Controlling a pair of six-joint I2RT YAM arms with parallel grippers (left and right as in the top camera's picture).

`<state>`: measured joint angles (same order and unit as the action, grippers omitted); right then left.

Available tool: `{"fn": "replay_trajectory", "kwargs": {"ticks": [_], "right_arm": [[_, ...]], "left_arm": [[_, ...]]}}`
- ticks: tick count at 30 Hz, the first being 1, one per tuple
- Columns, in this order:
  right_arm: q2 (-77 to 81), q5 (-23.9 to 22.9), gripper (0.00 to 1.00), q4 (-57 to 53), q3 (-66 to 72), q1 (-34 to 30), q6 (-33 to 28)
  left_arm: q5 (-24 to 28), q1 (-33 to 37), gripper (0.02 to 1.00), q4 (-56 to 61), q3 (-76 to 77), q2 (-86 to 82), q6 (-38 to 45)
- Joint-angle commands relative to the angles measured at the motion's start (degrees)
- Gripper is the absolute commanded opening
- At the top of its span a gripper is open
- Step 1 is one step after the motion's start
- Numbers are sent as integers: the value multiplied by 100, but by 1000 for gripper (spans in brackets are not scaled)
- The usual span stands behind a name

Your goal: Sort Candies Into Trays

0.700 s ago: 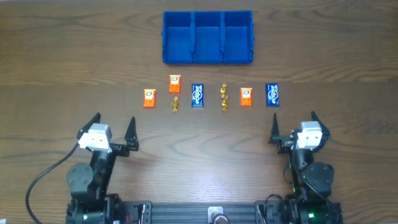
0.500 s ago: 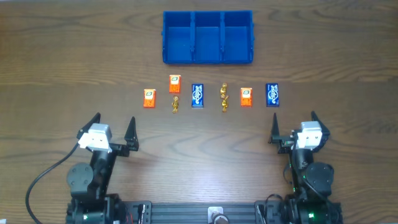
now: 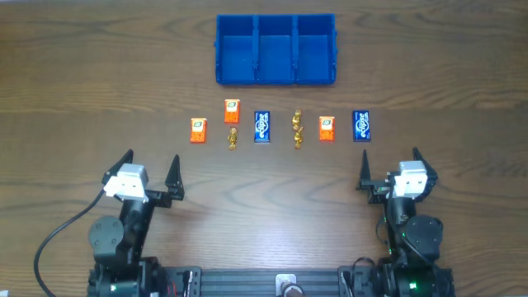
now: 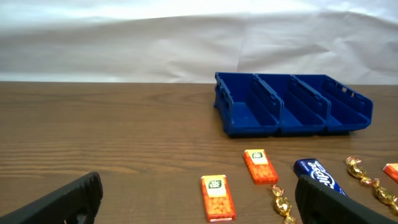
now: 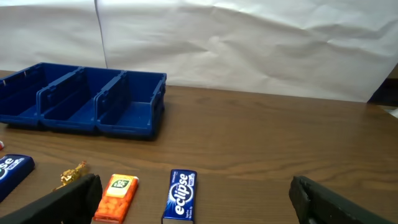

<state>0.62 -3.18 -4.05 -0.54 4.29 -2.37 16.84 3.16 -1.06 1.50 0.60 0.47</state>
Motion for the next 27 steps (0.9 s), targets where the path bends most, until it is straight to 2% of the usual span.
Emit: {"fn": "replay_trajectory", "kwargs": {"ticks": [1,16,21,27], "right_arm": [[-39,35,998,-35,9,-31,-72],[-39,35,998,-35,11,-31,-72],[-39,37,998,-35,9,-31,-70],[-39,35,998,-35,9,-31,-70]], "left_arm": [[114,-20,996,-173,-122,-35,83],[103,-22,998,-192,-122,-37,4],[-328,-28,1000,-195,-35,-9,-409],[-192,-33,996,-1016,1582,1416,-785]]}}
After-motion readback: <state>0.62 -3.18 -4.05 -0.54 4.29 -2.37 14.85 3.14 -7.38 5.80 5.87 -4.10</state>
